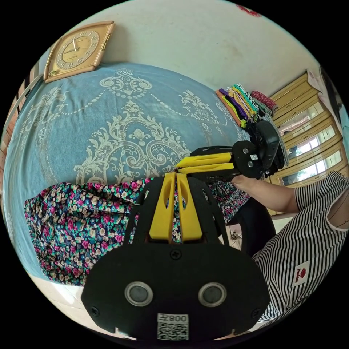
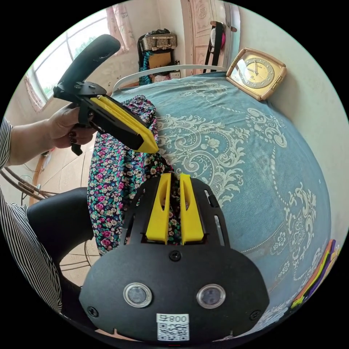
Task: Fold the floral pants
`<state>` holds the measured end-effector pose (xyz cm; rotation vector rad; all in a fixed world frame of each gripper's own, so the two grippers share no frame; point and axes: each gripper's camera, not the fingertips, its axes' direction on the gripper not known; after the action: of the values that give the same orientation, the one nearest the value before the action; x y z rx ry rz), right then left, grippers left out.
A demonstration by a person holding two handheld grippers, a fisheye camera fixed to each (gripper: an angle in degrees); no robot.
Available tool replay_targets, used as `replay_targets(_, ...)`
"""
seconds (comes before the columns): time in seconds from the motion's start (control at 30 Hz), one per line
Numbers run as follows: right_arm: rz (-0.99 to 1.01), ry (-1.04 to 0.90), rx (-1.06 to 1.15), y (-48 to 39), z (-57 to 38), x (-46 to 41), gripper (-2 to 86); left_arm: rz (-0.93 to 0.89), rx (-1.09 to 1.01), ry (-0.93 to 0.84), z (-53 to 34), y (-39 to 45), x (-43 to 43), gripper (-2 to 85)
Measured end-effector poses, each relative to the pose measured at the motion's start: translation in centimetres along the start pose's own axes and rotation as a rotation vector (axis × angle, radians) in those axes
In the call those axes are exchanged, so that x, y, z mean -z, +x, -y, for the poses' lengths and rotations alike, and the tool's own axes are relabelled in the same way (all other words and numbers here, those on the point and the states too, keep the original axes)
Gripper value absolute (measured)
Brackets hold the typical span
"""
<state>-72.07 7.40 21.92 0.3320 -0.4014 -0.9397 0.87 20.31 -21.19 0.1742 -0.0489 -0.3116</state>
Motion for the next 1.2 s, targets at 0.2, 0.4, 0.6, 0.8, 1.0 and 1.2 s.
replay_targets(0.2,0.012,0.066,-0.089,2.6,0.5,1.1,0.3,0.005,-0.005,0.032,-0.6,0.0,0.6,0.4)
replay_targets(0.4,0.189,0.063,-0.237,7.4,0.6,1.0,0.1,0.007,-0.018,0.109,-0.7,0.4,0.8,0.5)
replay_targets(0.6,0.326,0.01,-0.348,10.8,0.4,-0.1,0.2,0.035,-0.036,0.032,0.3,1.1,-0.9,1.5)
replay_targets(0.8,0.329,-0.024,-0.344,11.1,0.5,-0.6,0.2,0.158,-0.109,-0.092,1.6,2.6,-2.6,3.9)
replay_targets(1.0,0.34,-0.011,-0.362,11.3,-0.4,-0.3,0.1,0.237,-0.113,-0.088,1.4,3.0,-2.2,1.0)
replay_targets(1.2,0.315,0.062,-0.44,12.2,-2.5,1.7,0.1,0.185,-0.068,0.014,1.8,1.9,0.2,0.4)
